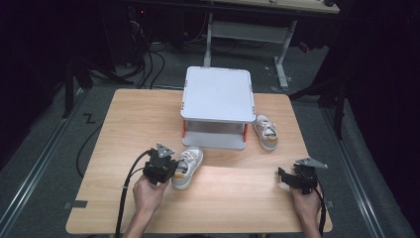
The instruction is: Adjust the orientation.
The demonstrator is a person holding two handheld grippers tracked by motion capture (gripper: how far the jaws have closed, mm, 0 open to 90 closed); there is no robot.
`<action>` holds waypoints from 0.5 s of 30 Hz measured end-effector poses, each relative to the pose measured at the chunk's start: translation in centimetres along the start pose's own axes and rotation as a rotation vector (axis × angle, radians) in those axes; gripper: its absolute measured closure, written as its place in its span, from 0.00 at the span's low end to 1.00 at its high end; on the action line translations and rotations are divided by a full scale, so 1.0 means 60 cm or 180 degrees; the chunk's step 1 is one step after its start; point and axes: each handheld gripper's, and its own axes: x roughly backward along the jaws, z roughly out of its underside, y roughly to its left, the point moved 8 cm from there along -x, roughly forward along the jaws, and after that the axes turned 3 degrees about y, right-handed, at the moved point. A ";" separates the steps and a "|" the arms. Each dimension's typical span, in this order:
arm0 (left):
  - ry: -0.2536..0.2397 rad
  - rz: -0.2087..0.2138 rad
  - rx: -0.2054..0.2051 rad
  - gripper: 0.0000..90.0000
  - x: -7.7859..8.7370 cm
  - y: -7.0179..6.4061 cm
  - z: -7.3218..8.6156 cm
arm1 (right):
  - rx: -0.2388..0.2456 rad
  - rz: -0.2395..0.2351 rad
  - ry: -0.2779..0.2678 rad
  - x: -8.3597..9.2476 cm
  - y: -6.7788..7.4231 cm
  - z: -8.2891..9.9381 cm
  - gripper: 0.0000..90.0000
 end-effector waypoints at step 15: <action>0.0027 -0.0096 -0.0142 0.94 -0.041 -0.058 -0.026 | 0.0012 -0.0001 0.0000 0.000 0.001 0.000 0.36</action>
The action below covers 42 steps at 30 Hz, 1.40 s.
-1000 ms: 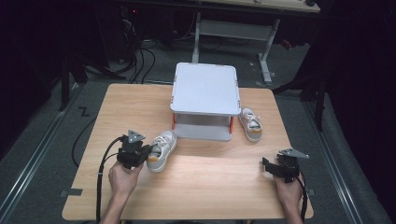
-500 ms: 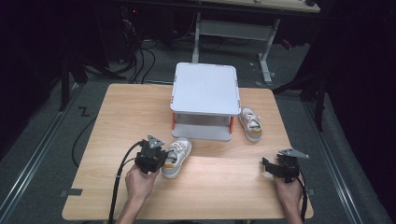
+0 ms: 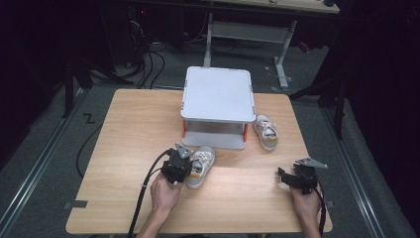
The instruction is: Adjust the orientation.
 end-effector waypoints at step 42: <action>-0.0545 0.0658 0.0360 0.37 0.032 0.015 -0.009 | 0.0016 0.0003 0.0001 0.000 0.001 0.000 0.36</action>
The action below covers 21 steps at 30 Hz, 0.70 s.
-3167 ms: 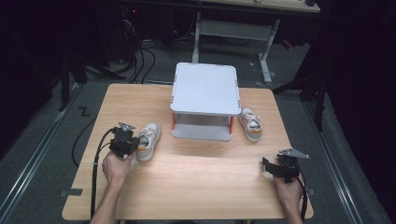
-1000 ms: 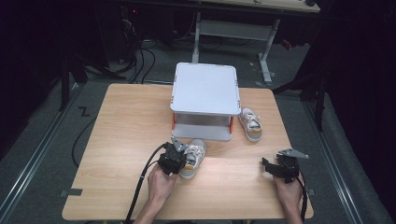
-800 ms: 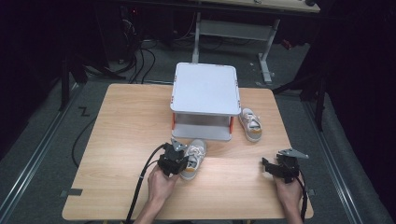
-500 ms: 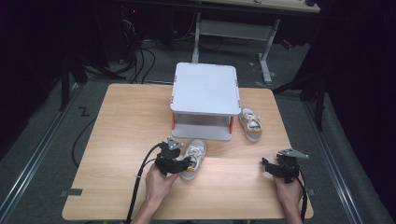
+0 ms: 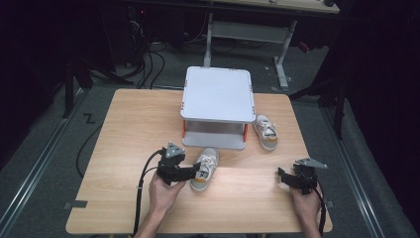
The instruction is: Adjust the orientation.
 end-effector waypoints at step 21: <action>-0.0305 -0.0412 0.0183 0.38 0.055 0.119 0.022 | -0.0004 0.0006 0.0000 0.000 0.001 0.000 0.36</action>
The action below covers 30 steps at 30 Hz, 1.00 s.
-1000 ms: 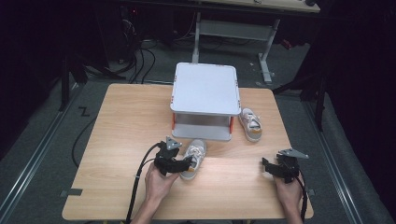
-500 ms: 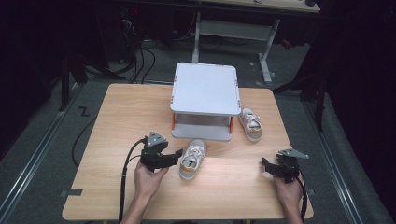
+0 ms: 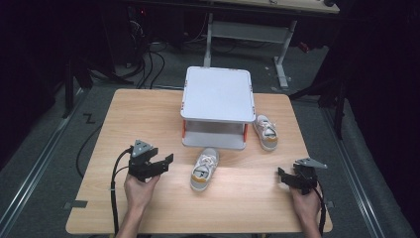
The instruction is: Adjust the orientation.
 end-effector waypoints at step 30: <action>0.0438 -0.0544 -0.0013 0.40 -0.070 0.073 0.088 | 0.0271 -0.0518 -0.0160 0.051 0.053 -0.122 0.63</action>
